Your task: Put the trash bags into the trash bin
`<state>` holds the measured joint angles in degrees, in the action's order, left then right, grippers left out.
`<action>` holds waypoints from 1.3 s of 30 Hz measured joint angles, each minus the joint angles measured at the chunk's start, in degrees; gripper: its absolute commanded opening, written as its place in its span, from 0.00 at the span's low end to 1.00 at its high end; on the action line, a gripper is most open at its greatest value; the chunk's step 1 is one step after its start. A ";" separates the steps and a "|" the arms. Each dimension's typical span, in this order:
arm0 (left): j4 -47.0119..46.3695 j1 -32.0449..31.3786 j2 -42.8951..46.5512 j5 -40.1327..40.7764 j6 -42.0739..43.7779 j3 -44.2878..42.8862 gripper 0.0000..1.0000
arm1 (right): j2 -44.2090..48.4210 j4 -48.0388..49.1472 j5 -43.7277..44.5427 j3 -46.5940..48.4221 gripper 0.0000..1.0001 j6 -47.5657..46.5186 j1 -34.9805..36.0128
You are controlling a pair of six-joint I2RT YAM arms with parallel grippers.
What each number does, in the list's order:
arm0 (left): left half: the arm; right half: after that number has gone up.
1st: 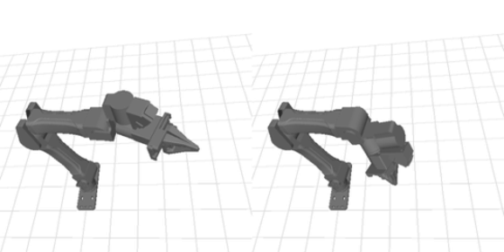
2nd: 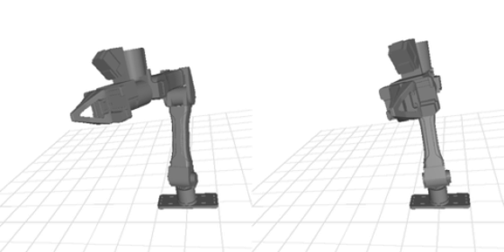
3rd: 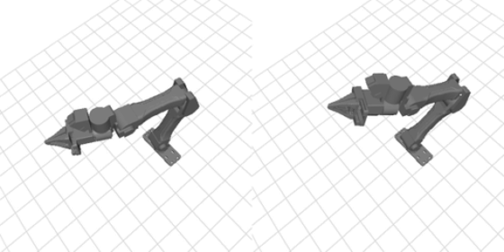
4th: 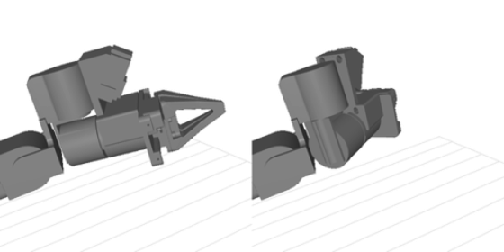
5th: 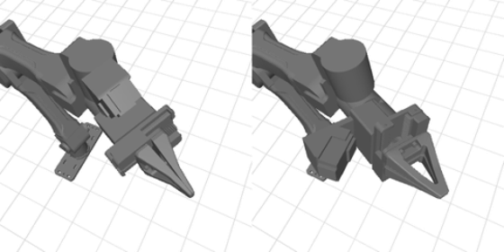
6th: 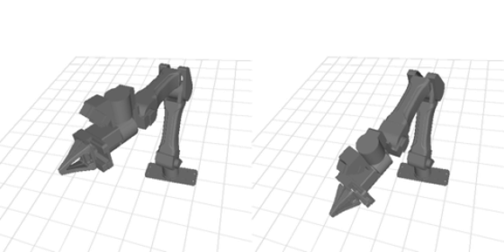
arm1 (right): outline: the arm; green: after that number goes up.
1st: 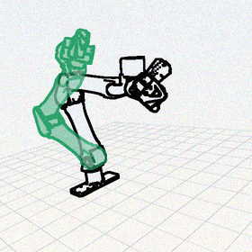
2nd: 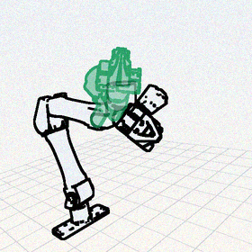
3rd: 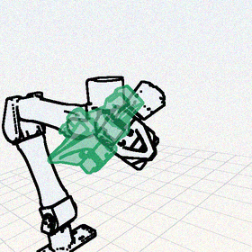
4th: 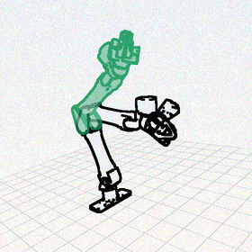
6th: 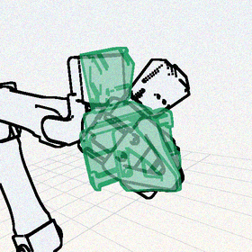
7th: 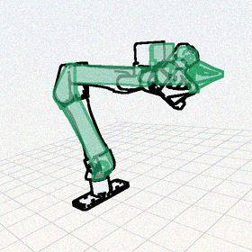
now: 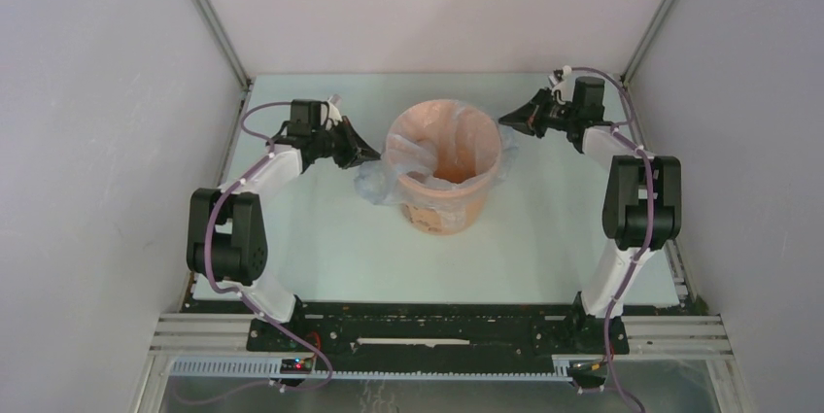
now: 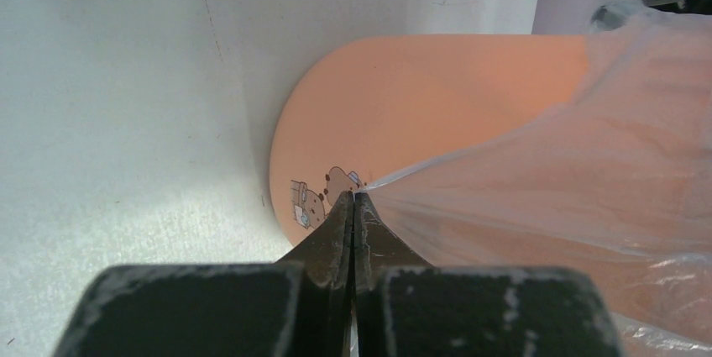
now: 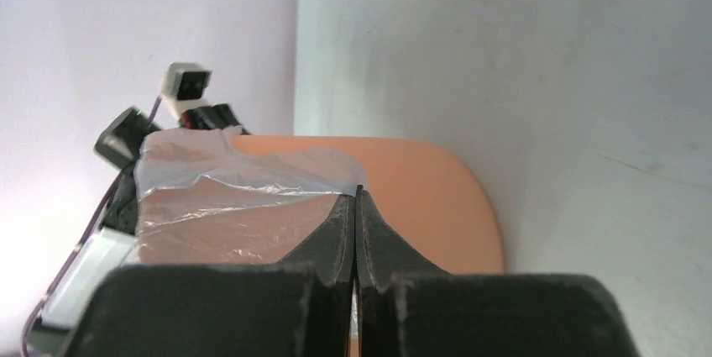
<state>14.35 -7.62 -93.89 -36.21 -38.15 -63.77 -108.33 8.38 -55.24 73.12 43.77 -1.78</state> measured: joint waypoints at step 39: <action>19.58 4.76 24.20 10.97 3.45 1.49 0.82 | 15.82 -43.47 13.88 2.32 0.70 -11.89 -2.56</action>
<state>33.93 -2.85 -69.69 -25.23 -34.70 -62.28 -92.51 -35.09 -41.36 75.44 31.88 -4.34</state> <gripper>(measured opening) 0.922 0.719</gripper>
